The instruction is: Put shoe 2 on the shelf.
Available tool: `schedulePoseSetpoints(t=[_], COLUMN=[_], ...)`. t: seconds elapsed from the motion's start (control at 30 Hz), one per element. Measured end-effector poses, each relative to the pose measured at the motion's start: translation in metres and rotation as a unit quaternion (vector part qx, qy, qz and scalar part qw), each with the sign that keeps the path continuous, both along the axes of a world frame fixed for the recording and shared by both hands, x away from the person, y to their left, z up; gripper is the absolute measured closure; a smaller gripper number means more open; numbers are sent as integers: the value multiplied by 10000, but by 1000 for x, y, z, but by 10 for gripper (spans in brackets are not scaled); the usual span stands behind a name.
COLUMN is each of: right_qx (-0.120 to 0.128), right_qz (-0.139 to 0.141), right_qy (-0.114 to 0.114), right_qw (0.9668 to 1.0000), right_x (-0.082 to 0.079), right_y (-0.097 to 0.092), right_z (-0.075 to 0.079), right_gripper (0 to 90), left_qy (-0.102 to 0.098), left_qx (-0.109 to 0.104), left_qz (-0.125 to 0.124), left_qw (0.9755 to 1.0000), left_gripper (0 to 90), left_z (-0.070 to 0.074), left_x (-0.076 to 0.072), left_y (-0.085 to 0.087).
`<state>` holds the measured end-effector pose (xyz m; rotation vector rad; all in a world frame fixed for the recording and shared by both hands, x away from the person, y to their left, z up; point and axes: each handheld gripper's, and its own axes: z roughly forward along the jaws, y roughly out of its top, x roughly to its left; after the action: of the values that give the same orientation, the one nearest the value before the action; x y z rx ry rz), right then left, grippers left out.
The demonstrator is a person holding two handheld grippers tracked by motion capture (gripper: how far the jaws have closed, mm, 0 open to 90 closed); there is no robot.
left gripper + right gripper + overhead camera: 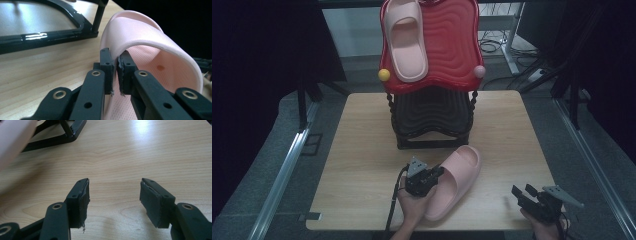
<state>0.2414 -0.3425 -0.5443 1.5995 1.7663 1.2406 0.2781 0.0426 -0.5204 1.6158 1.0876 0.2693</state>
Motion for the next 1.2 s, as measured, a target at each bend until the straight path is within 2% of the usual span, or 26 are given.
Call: schedulePoseSetpoints(t=[0.23, 0.43, 0.6, 0.83, 1.03, 1.2], right_qx=[15, 57, 67, 79, 69, 74], right_qz=[-110, -162, -200, -204, -198, -196], right_qy=[22, 14, 42, 50, 80, 76], right_qw=[9999, 9999, 9998, 9997, 9997, 9998], right_x=[0, 0, 1, 2, 2, 2], right_y=[-1, -4, -5, -4, -4, -4], right_z=[0, 0, -1, -1, -2, -2], right_gripper=[408, 408, 400, 396, 396, 396], left_qy=[-34, -85, -203, -514, -663, -794], left_qx=[-352, -529, -563, -707, -780, -812], left_qz=[133, 274, 340, 442, 380, 425], left_qw=[9993, 9982, 9976, 9952, 9940, 9926], left_gripper=[839, 838, 838, 839, 839, 839], left_z=[9, 16, 25, 46, 62, 74], left_x=[-2, -2, -5, -10, -11, -11], left_y=[14, 25, 33, 46, 53, 56])
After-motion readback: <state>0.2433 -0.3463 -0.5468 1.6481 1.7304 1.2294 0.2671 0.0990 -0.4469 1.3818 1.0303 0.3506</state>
